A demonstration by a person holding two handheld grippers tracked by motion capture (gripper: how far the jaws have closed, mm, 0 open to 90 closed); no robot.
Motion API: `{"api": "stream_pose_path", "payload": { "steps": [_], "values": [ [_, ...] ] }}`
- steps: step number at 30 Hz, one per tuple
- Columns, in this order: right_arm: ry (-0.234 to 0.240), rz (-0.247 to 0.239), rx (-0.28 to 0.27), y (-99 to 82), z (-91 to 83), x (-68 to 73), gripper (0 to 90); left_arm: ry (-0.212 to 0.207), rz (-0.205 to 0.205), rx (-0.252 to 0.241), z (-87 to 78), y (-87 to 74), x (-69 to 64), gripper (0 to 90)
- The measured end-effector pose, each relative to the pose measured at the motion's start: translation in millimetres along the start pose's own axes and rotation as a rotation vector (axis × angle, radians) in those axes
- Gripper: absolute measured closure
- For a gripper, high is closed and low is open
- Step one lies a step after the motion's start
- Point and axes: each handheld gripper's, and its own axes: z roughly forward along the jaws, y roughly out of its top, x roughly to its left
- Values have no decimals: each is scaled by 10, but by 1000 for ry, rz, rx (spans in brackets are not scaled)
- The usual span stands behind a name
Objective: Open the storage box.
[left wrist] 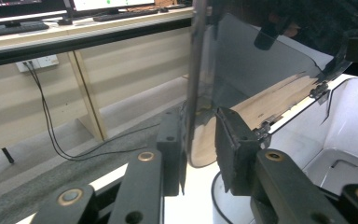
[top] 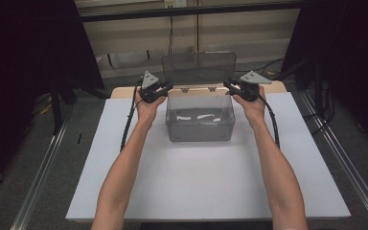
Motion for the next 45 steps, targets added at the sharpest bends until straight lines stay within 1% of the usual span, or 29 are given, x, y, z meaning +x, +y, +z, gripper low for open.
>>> {"api": "stream_pose_path", "payload": {
  "steps": [2, 4, 5, 8, 10, 11, 12, 13, 17, 18, 19, 20, 21, 22, 23, 24, 25, 28, 31, 32, 33, 34, 35, 37, 38, 39, 41, 42, 45],
  "values": [
    [0, 9, -3, -5, 2, 4, 715, -1, 0, 8, -2, 0, 7, 733],
    [-3, 5, -3, -3, 6, 3, 717, 2, -3, 1, 9, -8, 10, 738],
    [-6, 0, -4, 0, 12, 3, 717, 4, -10, -1, 13, -11, 10, 742],
    [-8, 3, 3, 11, 25, 0, 717, 0, -17, -2, 23, -16, 17, 751],
    [-10, 2, 0, 11, 36, -4, 715, 3, -7, -6, 29, -14, 29, 754],
    [-9, 6, 4, 12, 39, -6, 714, 4, -23, -10, 35, -16, 23, 755],
    [-11, 10, 4, 12, 44, -7, 713, 2, -20, -9, 37, -16, 27, 756],
    [-11, 10, 5, 12, 46, -8, 711, 2, -10, 1, 33, -12, 34, 756],
    [-9, 16, 3, 9, 69, -13, 692, 4, -7, 3, 48, -7, 41, 755],
    [-5, 20, 1, 7, 77, -13, 688, -2, -12, 10, 50, -3, 45, 754],
    [-5, 19, -1, 5, 87, -17, 683, -2, -25, 1, 57, -4, 49, 751],
    [-9, 18, 5, 5, 93, -17, 680, -1, -27, -3, 62, -7, 56, 750],
    [-14, 13, 8, 6, 101, -12, 673, 0, -21, 3, 63, -10, 58, 751],
    [-13, 13, 11, 5, 106, -12, 670, 1, -26, -1, 70, -15, 53, 751],
    [-13, 15, 10, 4, 110, -13, 670, -2, -18, 0, 73, -15, 59, 751],
    [-11, 13, 7, -2, 117, -18, 669, -2, -30, -4, 80, -15, 53, 750],
    [-10, 14, 10, -7, 123, -21, 666, 0, -18, 3, 80, -11, 62, 750],
    [-10, 18, 14, -17, 142, -18, 649, 5, -24, 5, 84, -9, 57, 742],
    [-16, 15, 22, -12, 149, -8, 638, 5, -12, 15, 81, -4, 57, 739],
    [-17, 15, 25, -10, 147, -5, 638, 3, -18, 12, 84, -5, 54, 738],
    [-15, 16, 28, -14, 146, -5, 637, 3, -33, 8, 91, -10, 43, 735],
    [-12, 19, 32, -19, 148, -6, 632, 2, -22, 15, 90, -13, 50, 725],
    [-10, 11, 41, -24, 152, -5, 620, -4, -28, 16, 97, -18, 49, 713],
    [-10, 12, 56, -38, 162, -1, 601, 1, -21, 22, 100, -18, 50, 697],
    [-8, 19, 51, -42, 168, -2, 598, 2, -21, 25, 100, -18, 51, 697],
    [-8, 19, 51, -43, 171, -4, 596, -2, -31, 22, 108, -21, 45, 695],
    [-8, 25, 50, -47, 175, -8, 591, -1, -15, 31, 110, -24, 57, 679],
    [-8, 26, 50, -49, 178, -12, 589, -4, -26, 31, 121, -33, 51, 673],
    [-6, 36, 56, -53, 182, -27, 576, 6, -26, 36, 142, -46, 44, 638]
  ]
}}
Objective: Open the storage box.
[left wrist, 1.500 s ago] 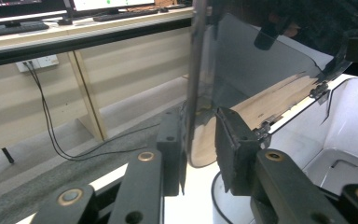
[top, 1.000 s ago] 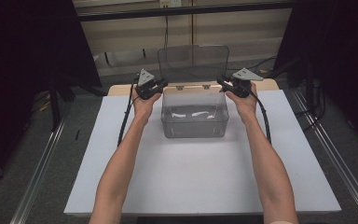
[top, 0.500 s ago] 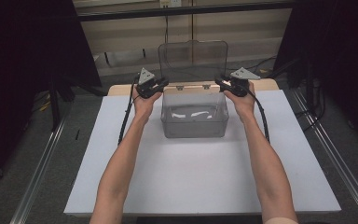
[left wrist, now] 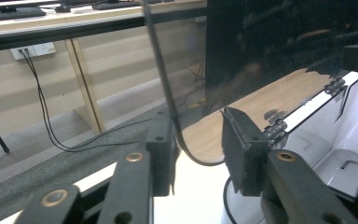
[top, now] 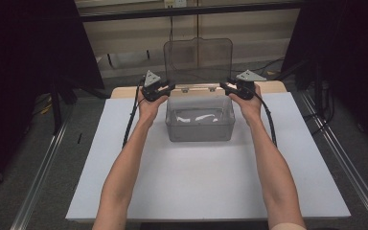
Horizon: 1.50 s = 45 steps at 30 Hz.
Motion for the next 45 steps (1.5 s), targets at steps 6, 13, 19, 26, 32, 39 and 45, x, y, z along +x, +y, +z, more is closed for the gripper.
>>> {"api": "stream_pose_path", "payload": {
  "steps": [6, 13, 19, 26, 32, 39, 45],
  "values": [
    [5, 19, -5, -16, 12, -17, 570, -7, -28, -4, 20, -20, 13, 616],
    [10, 25, 1, -18, 13, -23, 563, -20, -49, 0, 29, -28, 12, 598],
    [19, 36, 7, -17, 23, -35, 554, -23, -69, 0, 39, -36, 21, 588],
    [29, 77, 7, -30, 26, -51, 554, -22, -115, -5, 58, -54, 26, 576],
    [36, 95, 12, -32, 27, -62, 554, -17, -123, -4, 65, -57, 25, 564],
    [42, 135, 12, -48, 32, -89, 529, -1, -161, -7, 75, -86, 43, 495],
    [43, 172, 11, -62, 48, -98, 528, 2, -157, -12, 84, -93, 40, 480]
  ]
}}
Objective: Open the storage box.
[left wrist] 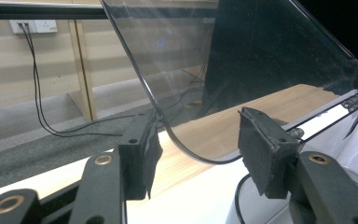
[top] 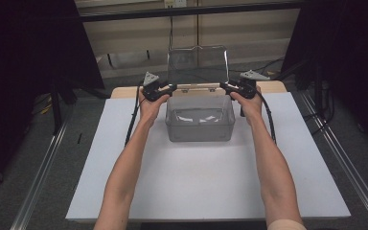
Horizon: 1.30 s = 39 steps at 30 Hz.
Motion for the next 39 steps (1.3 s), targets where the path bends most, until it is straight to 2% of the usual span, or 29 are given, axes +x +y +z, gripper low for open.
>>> {"api": "stream_pose_path", "payload": {
  "steps": [2, 6, 8, 9, 10, 12, 15, 19, 22, 27, 29, 30, 32, 35, 39],
  "values": [
    [-4, 5, 0, -3, 3, -4, 515, -1, -9, -3, 6, -5, -4, 478],
    [-23, -13, 8, -4, 1, -6, 497, 1, 26, 9, 18, -8, -17, 454],
    [-7, -17, 19, -15, 12, 4, 545, -3, 14, 1, 13, -18, -9, 470],
    [-20, -20, -2, -25, 16, 13, 509, 9, 7, 16, 19, -28, -10, 459],
    [-28, -6, 12, -19, 15, 3, 487, 3, -8, 13, 16, -35, -4, 423],
    [-54, -20, 19, -36, 14, -9, 470, 10, 2, 8, 16, -36, -16, 422],
    [-64, -33, 13, -39, 19, 11, 481, 19, 13, 9, 14, -30, -22, 412],
    [-66, -48, 9, -12, -9, 20, 448, 8, -16, 11, -7, -32, -13, 354],
    [-64, -62, 19, 4, -42, 33, 416, 13, 2, 33, -47, 3, -37, 297],
    [-78, -78, 12, 52, -135, 85, 340, 12, 27, 33, -112, 54, -84, 260],
    [-81, -83, 12, 74, -176, 106, 291, 8, -12, 8, -146, 75, -104, 219],
    [-85, -89, 19, 78, -202, 120, 264, 6, -13, 10, -158, 81, -114, 208],
    [-94, -98, 22, 76, -232, 128, 232, 7, 4, 17, -184, 97, -157, 185],
    [-100, -86, 14, 72, -263, 151, 166, 11, 23, 15, -223, 96, -216, 148],
    [-85, -102, 12, 62, -274, 209, 94, 6, 23, 35, -275, 80, -256, 92]
  ]
}}
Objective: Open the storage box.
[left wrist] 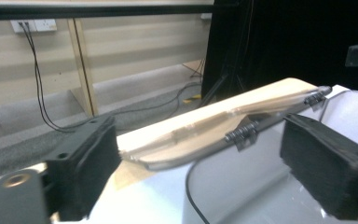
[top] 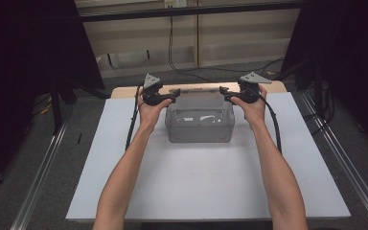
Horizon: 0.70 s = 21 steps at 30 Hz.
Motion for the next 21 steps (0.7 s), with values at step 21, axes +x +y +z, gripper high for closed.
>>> {"api": "stream_pose_path", "payload": {
  "steps": [21],
  "values": [
    [-40, -28, -58, -17, -416, 240, 17, 14, 13, -68, -524, -120, -156, 23]
  ]
}}
